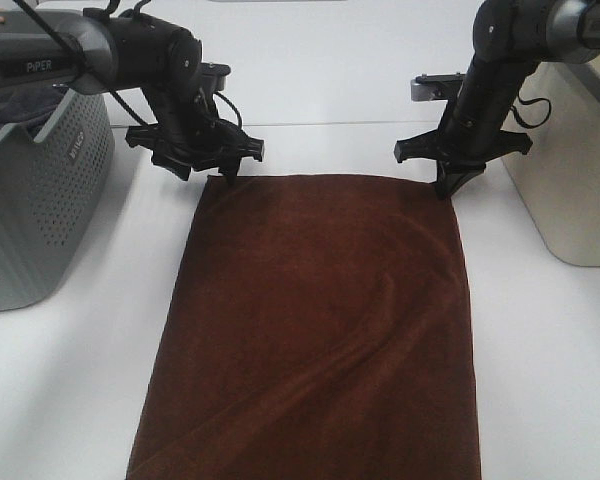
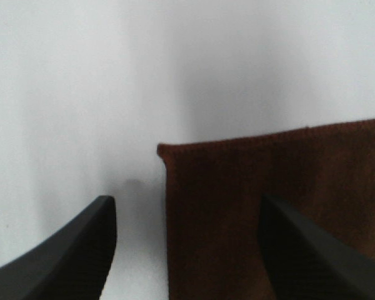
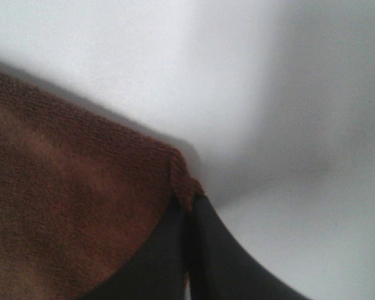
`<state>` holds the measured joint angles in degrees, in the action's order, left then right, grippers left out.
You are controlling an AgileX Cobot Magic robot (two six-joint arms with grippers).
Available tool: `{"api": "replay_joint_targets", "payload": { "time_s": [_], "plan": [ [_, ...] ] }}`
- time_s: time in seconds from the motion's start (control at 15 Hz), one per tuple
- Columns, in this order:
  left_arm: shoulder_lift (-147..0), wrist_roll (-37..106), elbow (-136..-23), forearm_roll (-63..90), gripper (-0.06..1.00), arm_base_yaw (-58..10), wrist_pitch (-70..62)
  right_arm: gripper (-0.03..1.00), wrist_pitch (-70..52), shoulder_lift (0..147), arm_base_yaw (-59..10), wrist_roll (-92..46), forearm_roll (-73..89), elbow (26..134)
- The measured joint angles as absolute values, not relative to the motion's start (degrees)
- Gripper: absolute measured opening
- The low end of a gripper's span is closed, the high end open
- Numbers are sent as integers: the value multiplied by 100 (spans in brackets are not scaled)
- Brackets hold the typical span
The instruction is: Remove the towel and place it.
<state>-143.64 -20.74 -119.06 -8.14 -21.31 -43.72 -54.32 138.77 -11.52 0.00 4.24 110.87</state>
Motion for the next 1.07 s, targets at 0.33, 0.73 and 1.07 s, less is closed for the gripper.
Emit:
{"api": "replay_joint_targets", "payload": {
  "time_s": [0.33, 0.73, 1.07],
  "plan": [
    [-14433, -2114, -11906, -521, 58, -1908, -4011, 0, -5443, 13877, -1152, 0, 424, 11087],
    [-14702, -2051, -11975, -246, 46, -1908, -3799, 0, -5392, 13877, -1152, 0, 424, 11087],
    [-14731, -1736, -11975, -212, 0, -1908, -3661, 0, -5363, 13877, -1152, 0, 424, 11196]
  ]
}}
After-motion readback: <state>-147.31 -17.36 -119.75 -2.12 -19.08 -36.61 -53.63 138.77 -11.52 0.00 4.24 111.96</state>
